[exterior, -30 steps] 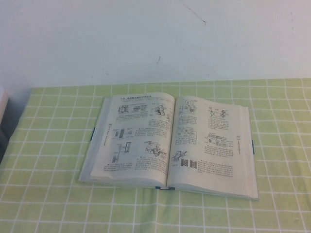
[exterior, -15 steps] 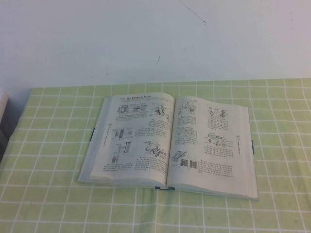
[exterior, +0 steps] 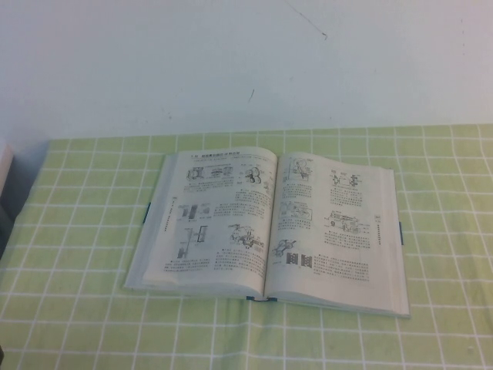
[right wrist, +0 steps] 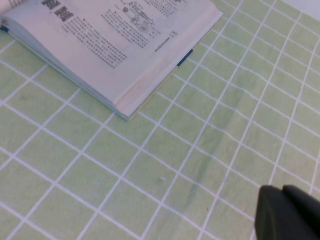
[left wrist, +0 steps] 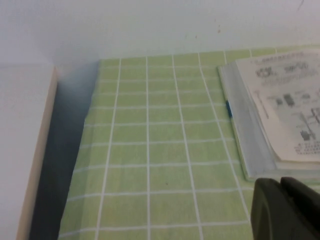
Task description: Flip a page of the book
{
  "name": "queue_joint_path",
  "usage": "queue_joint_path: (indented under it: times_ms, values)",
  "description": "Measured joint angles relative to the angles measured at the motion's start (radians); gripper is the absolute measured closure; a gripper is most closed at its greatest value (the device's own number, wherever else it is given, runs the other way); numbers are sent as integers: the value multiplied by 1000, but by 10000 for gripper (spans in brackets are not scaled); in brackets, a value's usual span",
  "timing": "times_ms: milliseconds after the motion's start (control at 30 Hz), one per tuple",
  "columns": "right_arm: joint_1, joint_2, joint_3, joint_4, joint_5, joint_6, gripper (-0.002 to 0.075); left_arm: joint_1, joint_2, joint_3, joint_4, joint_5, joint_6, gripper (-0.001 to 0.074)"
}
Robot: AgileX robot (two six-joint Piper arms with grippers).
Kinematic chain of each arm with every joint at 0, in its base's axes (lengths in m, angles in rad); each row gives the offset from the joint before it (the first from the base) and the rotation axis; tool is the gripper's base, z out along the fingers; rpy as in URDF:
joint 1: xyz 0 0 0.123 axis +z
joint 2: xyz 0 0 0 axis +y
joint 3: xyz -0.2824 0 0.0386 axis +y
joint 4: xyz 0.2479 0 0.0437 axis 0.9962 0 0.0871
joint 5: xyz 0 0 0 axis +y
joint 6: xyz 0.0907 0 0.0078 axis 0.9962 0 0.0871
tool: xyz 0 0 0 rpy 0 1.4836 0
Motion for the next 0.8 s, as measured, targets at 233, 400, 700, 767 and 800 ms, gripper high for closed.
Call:
queue_joint_path:
  times_ms: [233,400,700,767,800]
  values:
    - [0,0,0,0,0,0,728,0,-12,8,8,-15,-7,738]
    - [0,0,0,0,0,0,728,0,-12,8,8,41,-11,738]
    - [0,0,0,0,0,0,728,0,-12,7,8,46,-11,738]
    - [0,0,0,0,0,0,728,0,-12,6,8,46,-11,738]
    - [0,0,0,0,0,0,728,0,-12,6,8,46,-11,738]
